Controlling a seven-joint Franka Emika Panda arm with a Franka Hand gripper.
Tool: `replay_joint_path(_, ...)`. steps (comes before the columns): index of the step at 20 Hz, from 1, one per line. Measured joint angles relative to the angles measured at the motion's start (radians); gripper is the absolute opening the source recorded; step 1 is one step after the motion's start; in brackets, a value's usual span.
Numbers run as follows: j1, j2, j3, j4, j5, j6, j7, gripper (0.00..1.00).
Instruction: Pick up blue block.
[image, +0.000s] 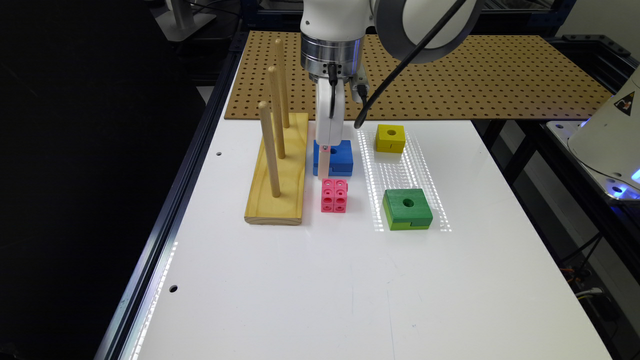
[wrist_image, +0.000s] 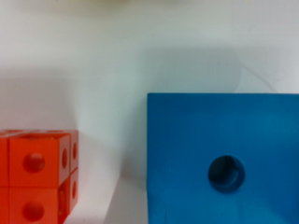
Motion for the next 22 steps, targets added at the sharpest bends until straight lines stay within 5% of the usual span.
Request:
replay_joint_path(18,-0.001,-0.005,-0.002,-0.001,0.0000,-0.006,0.000,0.00)
replay_joint_path(22,-0.001,-0.051,-0.002,-0.001,0.0000,-0.050,0.000,0.00)
